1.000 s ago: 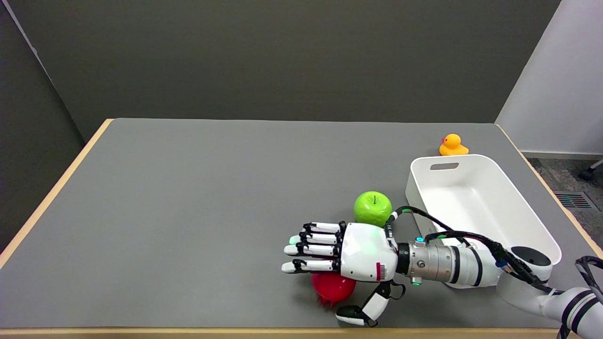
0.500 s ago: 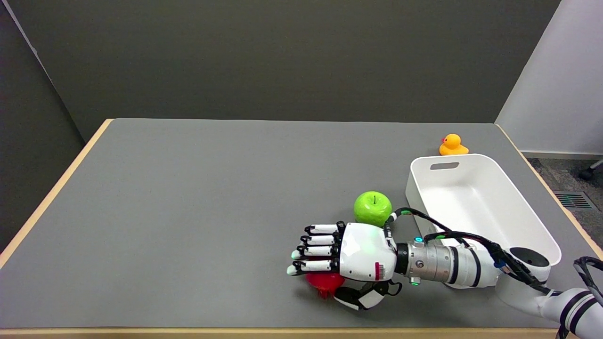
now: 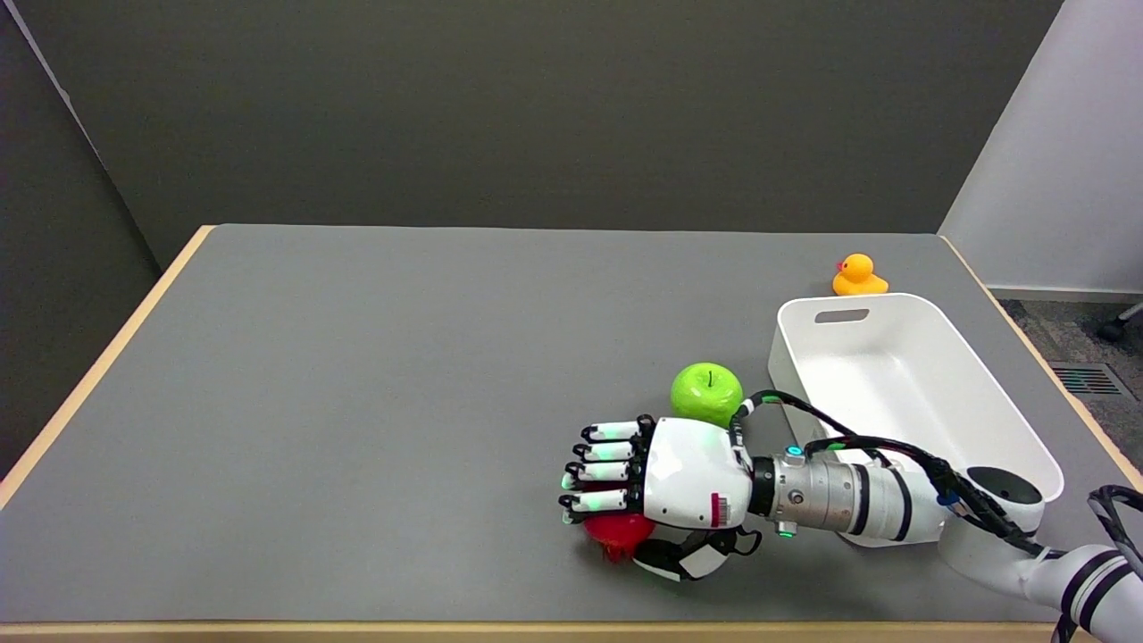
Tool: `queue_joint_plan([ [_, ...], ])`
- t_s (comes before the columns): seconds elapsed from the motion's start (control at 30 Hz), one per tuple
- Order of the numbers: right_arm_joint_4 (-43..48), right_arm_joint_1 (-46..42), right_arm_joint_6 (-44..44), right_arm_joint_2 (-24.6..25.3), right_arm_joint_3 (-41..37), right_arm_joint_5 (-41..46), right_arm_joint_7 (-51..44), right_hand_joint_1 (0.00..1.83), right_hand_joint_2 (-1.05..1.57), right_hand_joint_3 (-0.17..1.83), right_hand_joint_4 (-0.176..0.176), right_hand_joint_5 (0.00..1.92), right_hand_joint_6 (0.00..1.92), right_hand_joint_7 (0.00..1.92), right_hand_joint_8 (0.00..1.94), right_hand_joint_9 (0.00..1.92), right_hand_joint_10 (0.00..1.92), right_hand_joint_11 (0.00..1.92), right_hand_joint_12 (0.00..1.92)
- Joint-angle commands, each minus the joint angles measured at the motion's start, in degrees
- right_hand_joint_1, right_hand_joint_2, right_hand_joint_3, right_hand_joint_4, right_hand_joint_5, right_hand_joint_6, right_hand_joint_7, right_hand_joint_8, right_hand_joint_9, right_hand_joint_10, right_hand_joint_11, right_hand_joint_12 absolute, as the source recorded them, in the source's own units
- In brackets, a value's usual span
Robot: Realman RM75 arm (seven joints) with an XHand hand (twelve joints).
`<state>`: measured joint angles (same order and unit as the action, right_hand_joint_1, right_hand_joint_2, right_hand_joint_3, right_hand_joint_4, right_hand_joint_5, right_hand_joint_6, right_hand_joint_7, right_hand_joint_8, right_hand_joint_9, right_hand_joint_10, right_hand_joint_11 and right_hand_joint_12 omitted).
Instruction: Pick up the pomegranate.
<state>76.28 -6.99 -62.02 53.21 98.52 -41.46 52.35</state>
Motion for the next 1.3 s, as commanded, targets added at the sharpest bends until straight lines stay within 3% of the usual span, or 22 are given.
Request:
queue_joint_plan([
  [0.03, 1.14, 0.09, -0.39, 0.04, -1.48, 1.12, -0.05, 0.93, 0.82, 0.89, 0.090, 0.46, 1.05, 0.63, 0.83, 0.54, 1.07, 0.39, 1.50],
  [0.1, 1.47, 0.09, -0.43, 0.04, -1.96, 1.41, -0.05, 0.83, 1.21, 0.27, 0.115, 0.57, 1.59, 0.65, 0.86, 0.56, 1.09, 0.40, 1.53],
  [0.17, 1.74, 0.09, -0.66, 0.04, -2.35, 1.86, -0.05, 0.85, 1.20, 0.28, 0.105, 0.59, 1.59, 0.66, 0.88, 0.58, 1.11, 0.41, 1.54],
  [0.2, 1.88, 0.09, -0.80, 0.04, -2.60, 2.13, -0.11, 0.92, 1.21, 0.25, 0.064, 0.59, 1.62, 0.68, 1.01, 0.59, 1.12, 0.41, 1.54],
  [0.23, 2.11, 0.04, -1.12, 0.04, -3.02, 2.68, -0.52, 1.06, 1.22, 0.20, -0.006, 0.57, 1.67, 0.71, 1.24, 0.60, 1.14, 0.41, 1.55],
  [0.27, 2.23, 0.01, -1.35, 0.04, -3.29, 3.14, -1.08, 1.12, 1.22, 0.18, -0.038, 0.56, 1.69, 0.73, 1.33, 0.60, 1.15, 0.41, 1.56],
  [0.67, 4.99, -0.07, -2.47, -0.60, -7.68, 6.60, -4.21, 1.14, 1.20, 0.18, -0.063, 0.56, 1.63, 0.81, 1.30, 0.65, 1.19, 0.47, 1.59],
  [0.9, 5.26, -0.36, -5.01, -0.60, -15.56, 13.12, -6.67, 1.16, 1.18, 0.19, -0.079, 0.56, 1.60, 0.84, 1.30, 0.68, 1.22, 0.51, 1.60],
  [1.03, 5.14, -1.04, -6.84, -0.60, -20.82, 17.79, -7.15, 1.17, 1.15, 0.24, -0.109, 0.56, 1.55, 0.86, 1.31, 0.71, 1.27, 0.54, 1.62],
  [1.13, 5.11, -1.66, -7.42, -0.73, -25.84, 20.84, -8.09, 1.20, 1.16, 0.21, -0.154, 0.57, 1.49, 0.88, 1.34, 0.77, 1.29, 0.61, 1.65],
  [1.23, 5.18, -2.35, -7.42, -0.76, -31.30, 23.60, -8.12, 1.20, 1.12, 0.29, -0.168, 0.57, 1.48, 0.89, 1.36, 0.78, 1.35, 0.60, 1.66],
  [1.3, 4.90, -3.01, -7.33, -0.76, -35.70, 25.64, -8.12, 1.21, 1.13, 0.24, -0.171, 0.58, 1.46, 0.89, 1.35, 0.78, 1.33, 0.61, 1.64],
])
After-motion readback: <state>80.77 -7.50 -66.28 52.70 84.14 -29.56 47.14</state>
